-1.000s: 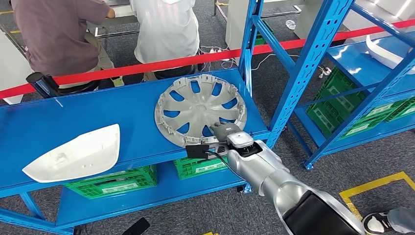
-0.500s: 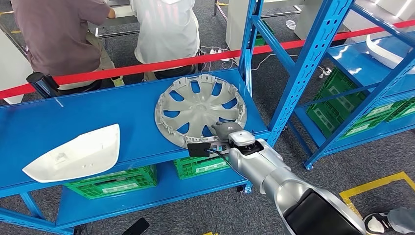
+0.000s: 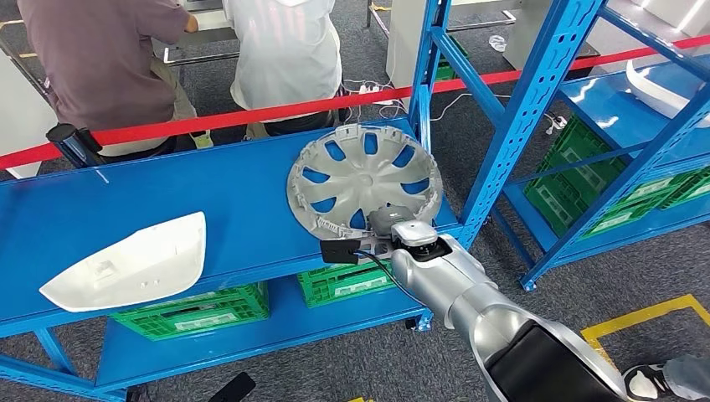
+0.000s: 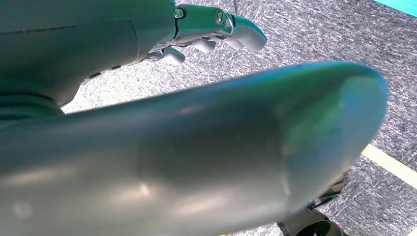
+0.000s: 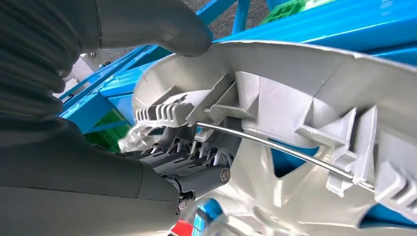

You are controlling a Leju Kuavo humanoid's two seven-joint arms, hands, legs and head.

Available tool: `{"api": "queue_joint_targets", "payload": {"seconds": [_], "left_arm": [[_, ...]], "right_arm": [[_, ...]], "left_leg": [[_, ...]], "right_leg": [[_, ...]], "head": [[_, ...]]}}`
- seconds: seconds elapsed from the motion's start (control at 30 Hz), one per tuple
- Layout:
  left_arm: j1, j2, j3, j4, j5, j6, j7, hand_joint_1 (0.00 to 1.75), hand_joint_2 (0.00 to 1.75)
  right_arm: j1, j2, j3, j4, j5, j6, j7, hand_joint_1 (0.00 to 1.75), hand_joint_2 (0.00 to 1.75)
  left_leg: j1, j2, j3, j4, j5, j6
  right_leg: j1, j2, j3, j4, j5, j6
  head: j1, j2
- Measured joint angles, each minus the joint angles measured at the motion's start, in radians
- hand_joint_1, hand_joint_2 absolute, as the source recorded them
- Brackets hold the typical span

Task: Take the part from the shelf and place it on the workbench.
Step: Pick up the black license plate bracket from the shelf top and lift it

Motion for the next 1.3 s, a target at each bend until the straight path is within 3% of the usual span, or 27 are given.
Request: {"api": "queue_joint_targets", "payload": {"seconds": [0.33,0.53,0.93,1.3], "left_arm": [[0.000,0.000,0.003,0.000,-0.004,0.000,0.001,0.00,0.00],[0.002,0.000,0.009,0.000,-0.007,0.000,0.000,0.00,0.00],[0.012,0.000,0.032,0.000,-0.009,0.004,-0.021,0.00,0.00],[0.012,0.000,0.045,0.000,-0.022,0.006,-0.022,0.00,0.00]], "right_arm": [[0.000,0.000,-0.017,0.002,-0.011,-0.009,-0.007,1.75,1.75],[0.001,0.000,-0.044,-0.019,-0.047,-0.070,-0.067,1.75,1.75],[0.002,-0.008,-0.063,-0.380,-0.097,-0.051,-0.093,1.75,1.75],[0.026,-0.018,-0.062,-0.449,-0.088,-0.090,-0.100,1.75,1.75]], "left_leg": [[0.000,0.000,0.000,0.000,0.000,0.000],[0.000,0.000,-0.001,0.000,0.000,0.000],[0.000,0.000,-0.003,-0.002,0.000,-0.001],[0.000,0.000,-0.003,-0.002,0.000,-0.001]], "right_leg": [[0.000,0.000,0.000,0.000,0.000,0.000],[0.000,0.000,0.000,0.001,0.001,0.000],[0.000,0.000,-0.004,0.002,-0.001,-0.002],[0.000,0.000,-0.004,0.002,-0.001,-0.002]], "head": [[0.000,0.000],[0.000,0.000],[0.000,0.000],[0.000,0.000]]}}
